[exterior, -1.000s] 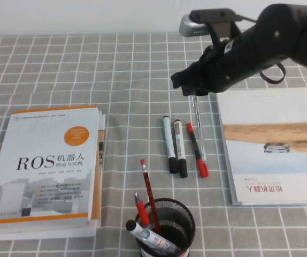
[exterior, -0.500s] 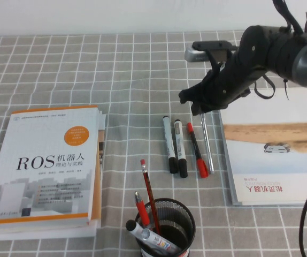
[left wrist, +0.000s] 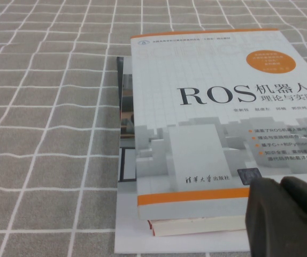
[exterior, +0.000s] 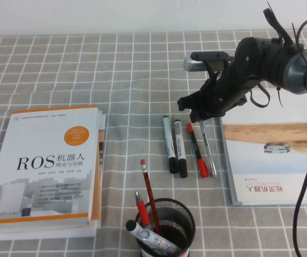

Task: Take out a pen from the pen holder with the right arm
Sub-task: 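Take a marker out of the pen holder and lay it on the table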

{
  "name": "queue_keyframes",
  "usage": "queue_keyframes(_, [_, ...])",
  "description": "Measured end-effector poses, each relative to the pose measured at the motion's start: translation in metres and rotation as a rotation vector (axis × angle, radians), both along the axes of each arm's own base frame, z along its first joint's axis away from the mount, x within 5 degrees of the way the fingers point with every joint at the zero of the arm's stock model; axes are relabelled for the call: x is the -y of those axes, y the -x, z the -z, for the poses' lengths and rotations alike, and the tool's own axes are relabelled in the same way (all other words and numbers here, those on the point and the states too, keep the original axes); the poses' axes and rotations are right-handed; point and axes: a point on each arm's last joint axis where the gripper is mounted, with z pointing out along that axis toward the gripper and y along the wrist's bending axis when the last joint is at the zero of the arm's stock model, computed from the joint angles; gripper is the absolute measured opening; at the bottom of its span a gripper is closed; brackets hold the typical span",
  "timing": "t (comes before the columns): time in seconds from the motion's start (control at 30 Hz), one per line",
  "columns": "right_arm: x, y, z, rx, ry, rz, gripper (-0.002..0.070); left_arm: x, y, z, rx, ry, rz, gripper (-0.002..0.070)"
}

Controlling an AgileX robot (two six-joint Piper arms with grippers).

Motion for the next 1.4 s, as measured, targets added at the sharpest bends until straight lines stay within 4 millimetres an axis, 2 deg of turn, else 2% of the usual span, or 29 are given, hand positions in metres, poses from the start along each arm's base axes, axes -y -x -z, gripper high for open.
queue_keyframes(0.07, [0.0, 0.0, 0.001, -0.001, 0.001, 0.0, 0.0063, 0.0, 0.0, 0.0, 0.0, 0.0, 0.0, -0.0004])
queue_keyframes(0.3, [0.001, -0.001, 0.001, 0.0, -0.001, 0.003, 0.0214, 0.0, 0.0, 0.0, 0.0, 0.0, 0.0, -0.0004])
queue_keyframes(0.5, [-0.001, 0.001, -0.002, -0.019, -0.029, 0.011, 0.0228, 0.0, 0.0, 0.0, 0.0, 0.0, 0.0, -0.0004])
queue_keyframes(0.63, [0.001, 0.008, -0.02, -0.022, -0.043, 0.002, 0.0174, 0.0, 0.0, 0.0, 0.0, 0.0, 0.0, -0.0004])
queue_keyframes(0.83, [0.01, 0.031, -0.082, 0.025, -0.06, -0.033, 0.0099, 0.0, 0.0, 0.0, 0.0, 0.0, 0.0, -0.0004])
queue_keyframes(0.97, [0.019, 0.06, -0.121, 0.072, -0.022, -0.074, 0.0073, 0.0, 0.0, 0.0, 0.0, 0.0, 0.0, -0.0004])
queue_keyframes(1.17, [0.036, 0.125, -0.167, 0.164, 0.002, -0.122, -0.0001, 0.0, 0.0, 0.0, 0.0, 0.0, 0.0, -0.0004])
queue_keyframes(1.27, [0.054, 0.162, -0.185, 0.22, -0.011, -0.124, -0.0008, 0.0, 0.0, 0.0, 0.0, 0.0, 0.0, -0.0004])
queue_keyframes(1.4, [0.077, 0.205, -0.196, 0.277, -0.032, -0.107, -0.0011, 0.0, 0.0, 0.0, 0.0, 0.0, 0.0, -0.0004])
